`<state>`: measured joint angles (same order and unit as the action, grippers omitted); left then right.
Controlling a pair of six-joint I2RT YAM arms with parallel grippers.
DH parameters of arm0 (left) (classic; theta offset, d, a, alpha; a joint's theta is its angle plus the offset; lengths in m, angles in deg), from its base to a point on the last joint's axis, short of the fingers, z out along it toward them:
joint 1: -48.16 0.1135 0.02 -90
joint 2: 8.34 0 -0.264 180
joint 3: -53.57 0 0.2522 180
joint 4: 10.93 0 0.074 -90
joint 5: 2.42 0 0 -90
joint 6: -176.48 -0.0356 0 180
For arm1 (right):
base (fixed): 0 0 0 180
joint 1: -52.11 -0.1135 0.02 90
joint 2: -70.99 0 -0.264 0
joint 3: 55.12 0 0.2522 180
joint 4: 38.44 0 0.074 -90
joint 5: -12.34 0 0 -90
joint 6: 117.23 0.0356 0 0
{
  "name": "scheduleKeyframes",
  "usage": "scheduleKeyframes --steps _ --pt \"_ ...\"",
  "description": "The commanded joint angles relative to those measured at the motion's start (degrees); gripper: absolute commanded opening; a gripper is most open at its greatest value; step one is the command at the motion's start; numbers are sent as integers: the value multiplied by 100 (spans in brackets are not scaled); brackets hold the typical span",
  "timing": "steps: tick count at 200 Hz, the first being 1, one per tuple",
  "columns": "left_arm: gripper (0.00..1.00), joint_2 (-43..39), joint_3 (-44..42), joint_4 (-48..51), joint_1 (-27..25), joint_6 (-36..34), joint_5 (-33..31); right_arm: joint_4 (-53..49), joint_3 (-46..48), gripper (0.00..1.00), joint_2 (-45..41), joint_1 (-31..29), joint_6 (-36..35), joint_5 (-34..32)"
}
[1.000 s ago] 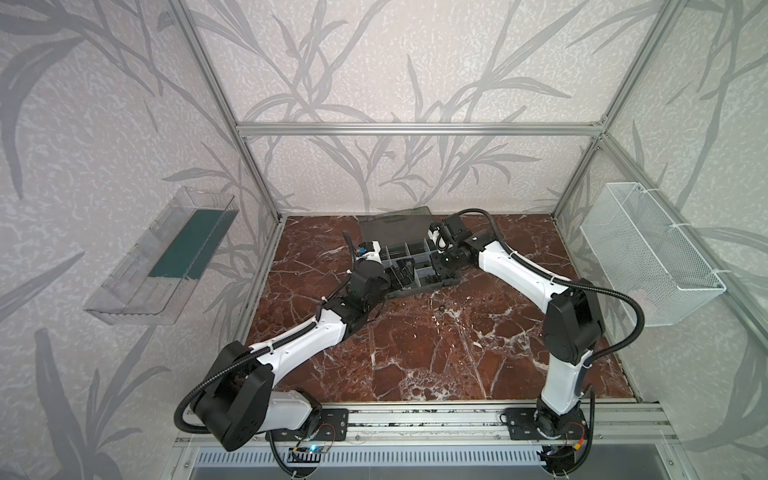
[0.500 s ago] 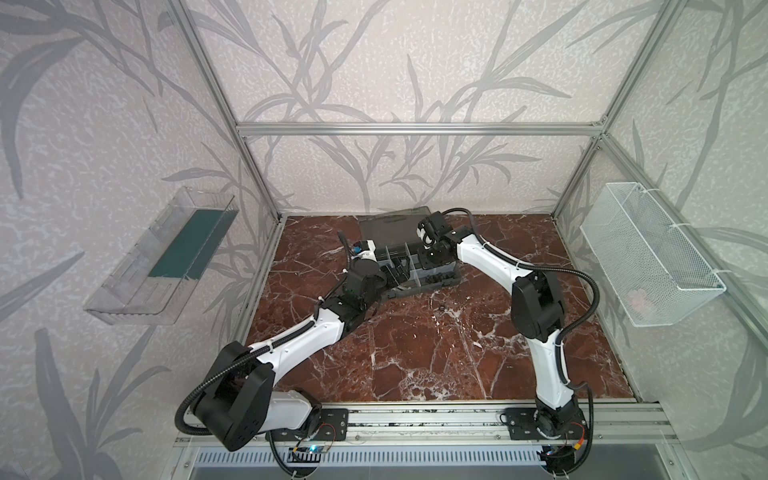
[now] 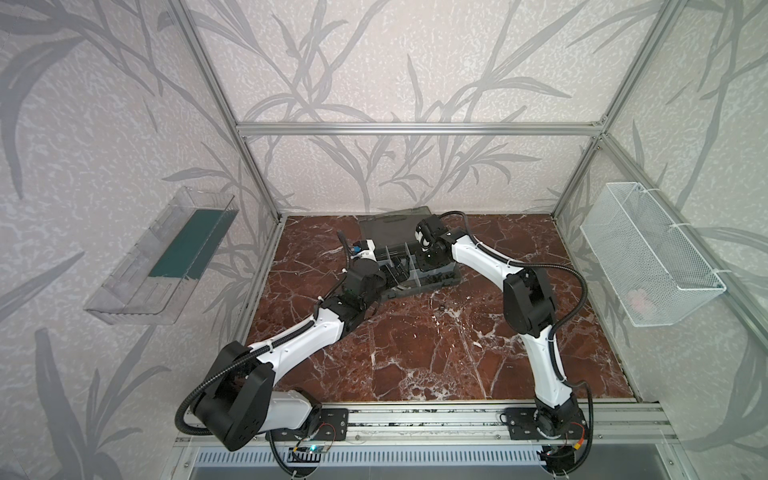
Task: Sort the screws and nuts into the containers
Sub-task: 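Open the right gripper to drop the nut into the compartment, then move the right gripper back down over the last black hex nut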
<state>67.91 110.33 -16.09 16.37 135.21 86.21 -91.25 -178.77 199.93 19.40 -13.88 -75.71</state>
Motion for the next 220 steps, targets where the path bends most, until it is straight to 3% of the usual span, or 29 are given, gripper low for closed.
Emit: scheduleKeyframes --steps 1,83,166,220 --pt "99 -88 -59 -155 24 101 36 -147 -147 37 14 -28 10 13" --pt "99 -77 -60 -241 28 256 210 -116 443 41 -1199 -22 -24 -127" --pt "99 179 -127 -538 -254 1026 719 158 2677 43 -2819 15 -77 -389" --pt "99 241 -196 -779 -389 1543 940 611 3967 44 -3090 52 68 225"
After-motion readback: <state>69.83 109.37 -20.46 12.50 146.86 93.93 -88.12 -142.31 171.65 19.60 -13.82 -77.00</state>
